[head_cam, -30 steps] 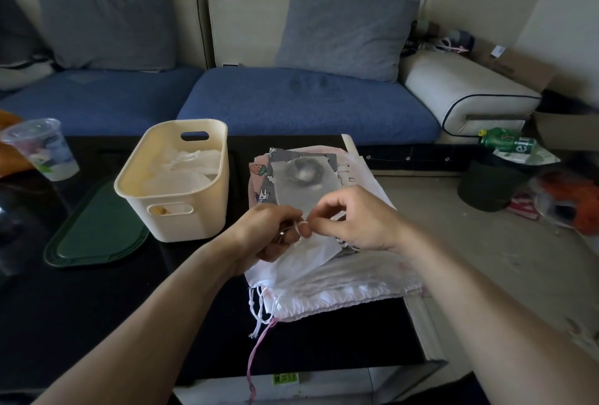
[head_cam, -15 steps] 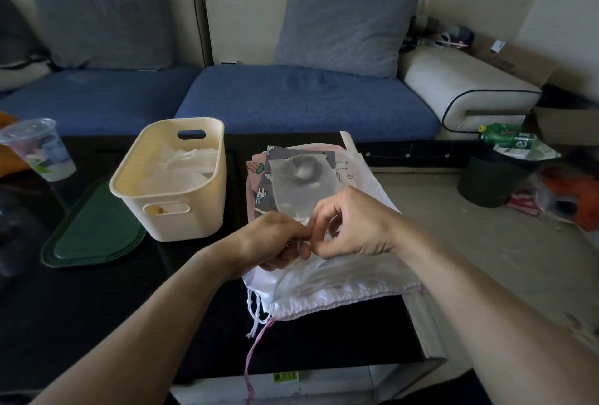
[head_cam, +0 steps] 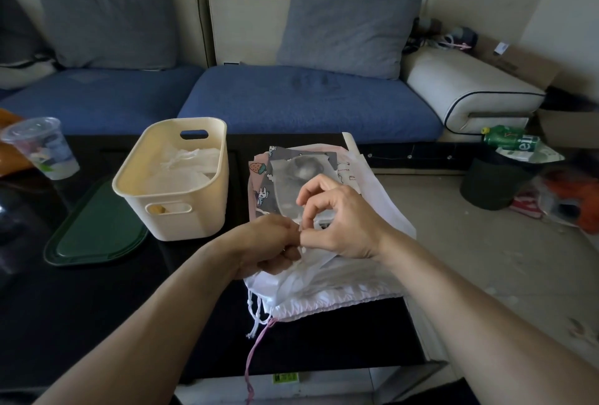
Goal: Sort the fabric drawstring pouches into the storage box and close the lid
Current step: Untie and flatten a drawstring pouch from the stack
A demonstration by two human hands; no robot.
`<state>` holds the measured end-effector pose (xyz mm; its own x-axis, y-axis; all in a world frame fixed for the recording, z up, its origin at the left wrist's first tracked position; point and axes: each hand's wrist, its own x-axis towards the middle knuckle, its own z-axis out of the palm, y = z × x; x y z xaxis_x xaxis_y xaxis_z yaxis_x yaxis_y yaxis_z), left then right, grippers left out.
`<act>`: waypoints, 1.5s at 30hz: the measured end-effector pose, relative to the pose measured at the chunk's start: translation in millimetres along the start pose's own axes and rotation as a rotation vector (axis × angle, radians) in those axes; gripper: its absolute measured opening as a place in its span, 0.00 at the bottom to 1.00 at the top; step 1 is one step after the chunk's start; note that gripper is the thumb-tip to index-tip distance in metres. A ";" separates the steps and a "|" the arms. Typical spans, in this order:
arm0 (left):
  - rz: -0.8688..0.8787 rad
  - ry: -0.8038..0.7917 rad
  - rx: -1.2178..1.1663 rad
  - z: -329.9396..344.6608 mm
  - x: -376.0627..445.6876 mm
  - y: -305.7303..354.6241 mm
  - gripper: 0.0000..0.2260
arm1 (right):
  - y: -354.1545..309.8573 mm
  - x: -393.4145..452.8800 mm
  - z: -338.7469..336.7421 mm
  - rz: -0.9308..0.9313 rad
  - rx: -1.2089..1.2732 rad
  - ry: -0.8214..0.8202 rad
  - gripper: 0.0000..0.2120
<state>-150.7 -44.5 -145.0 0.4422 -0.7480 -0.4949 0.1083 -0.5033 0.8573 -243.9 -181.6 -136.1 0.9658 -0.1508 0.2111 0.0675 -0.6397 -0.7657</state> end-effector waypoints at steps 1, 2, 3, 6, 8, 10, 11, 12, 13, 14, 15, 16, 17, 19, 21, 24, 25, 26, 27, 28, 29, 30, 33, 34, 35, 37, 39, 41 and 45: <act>0.006 -0.010 -0.006 -2.3 -0.8 -0.4 0.09 | 0.9 0.0 0.9 -0.012 0.012 0.018 0.09; 0.011 -0.013 -0.009 -4.6 -1.0 -0.8 0.12 | 2.0 -0.1 1.9 -0.025 0.024 0.029 0.09; 0.014 -0.010 -0.013 -6.4 -1.3 -1.1 0.15 | 3.1 -0.2 3.4 -0.033 0.038 0.033 0.08; 0.022 0.030 -0.036 -8.0 -2.2 -1.8 0.17 | 4.7 -0.6 8.2 -0.044 0.095 0.043 0.04; 0.036 0.042 -0.051 -7.4 -2.6 -2.4 0.16 | 5.8 0.2 11.2 -0.050 0.154 0.061 0.03; 0.056 0.036 -0.071 -6.2 -3.1 -2.6 0.16 | 7.7 1.5 13.5 -0.043 0.231 0.078 0.02; 0.068 0.034 -0.082 -6.0 -3.8 -2.4 0.16 | 7.8 2.1 13.8 -0.034 0.272 0.082 0.04; 0.078 0.034 -0.094 -6.0 -4.4 -2.0 0.17 | 8.2 2.8 14.1 -0.022 0.312 0.085 0.06; 0.083 0.034 -0.108 -6.2 -5.0 -1.3 0.18 | 8.5 3.3 13.9 -0.008 0.348 0.086 0.09; 0.085 0.031 -0.121 -6.0 -6.0 -0.4 0.18 | 9.6 4.2 13.4 0.008 0.372 0.089 0.12; 0.085 0.024 -0.131 -5.9 -6.9 0.3 0.18 | 10.6 4.8 12.9 0.026 0.384 0.091 0.14; 0.085 0.013 -0.140 -5.9 -7.7 1.0 0.18 | 11.4 5.5 12.2 0.040 0.387 0.091 0.14; 0.089 -0.002 -0.149 -5.6 -8.6 1.5 0.18 | 12.3 5.9 11.7 0.049 0.385 0.090 0.13; 0.116 -0.037 -0.167 -5.7 -9.3 2.3 0.18 | 13.4 6.4 10.6 0.062 0.363 0.092 0.10; 0.144 -0.057 -0.180 -6.5 -9.7 3.7 0.17 | 14.2 5.9 10.0 0.082 0.370 0.074 0.08; 0.145 -0.082 -0.198 -8.3 -9.5 5.6 0.15 | 15.8 6.2 10.6 0.113 0.378 0.056 0.06; 0.130 -0.098 -0.225 -9.1 -9.6 6.0 0.14 | 16.5 7.1 11.0 0.112 0.344 0.057 0.06; 0.115 -0.118 -0.264 -10.0 -9.9 6.3 0.13 | 16.5 8.0 11.4 0.106 0.305 0.051 0.06; 0.106 -0.137 -0.290 -10.4 -10.5 6.7 0.13 | 15.9 8.6 12.0 0.101 0.274 0.038 0.07; 0.111 -0.140 -0.274 -10.5 -10.3 6.6 0.13 | 15.4 8.7 12.5 0.102 0.259 0.025 0.07; 0.126 -0.117 -0.217 -10.4 -10.0 6.1 0.12 | 14.6 9.0 12.7 0.108 0.255 0.015 0.06; 0.142 -0.078 -0.151 -9.8 -9.2 5.3 0.12 | 14.6 9.1 12.6 0.117 0.250 0.010 0.06; 0.145 0.033 -0.072 -7.8 -8.4 2.7 0.11 | 15.3 10.2 12.2 0.155 0.270 -0.001 0.04; 0.141 0.084 -0.068 -7.1 -7.2 2.1 0.11 | 15.8 10.9 11.8 0.178 0.275 -0.001 0.05; 0.141 0.154 -0.064 -5.4 -6.3 2.4 0.11 | 16.6 11.9 11.7 0.204 0.272 0.007 0.06; 0.162 0.308 -0.082 -3.5 -1.7 1.9 0.13 | 16.6 13.5 11.6 0.229 0.264 0.032 0.11; 0.219 0.404 -0.111 -1.6 1.7 0.9 0.14 | 15.8 14.2 12.0 0.197 0.246 0.045 0.12; 0.281 0.457 -0.130 -1.4 2.6 -0.1 0.12 | 13.9 13.4 12.5 0.156 0.173 0.027 0.11; 0.367 0.452 -0.063 -4.8 2.3 -3.4 0.12 | 14.4 11.9 12.7 0.124 0.112 0.035 0.07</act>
<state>-145.7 -42.5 -148.4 0.7954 -0.6024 -0.0663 -0.0772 -0.2092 0.9748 -228.3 -183.0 -152.3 0.9592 -0.2507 0.1307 -0.0220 -0.5271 -0.8495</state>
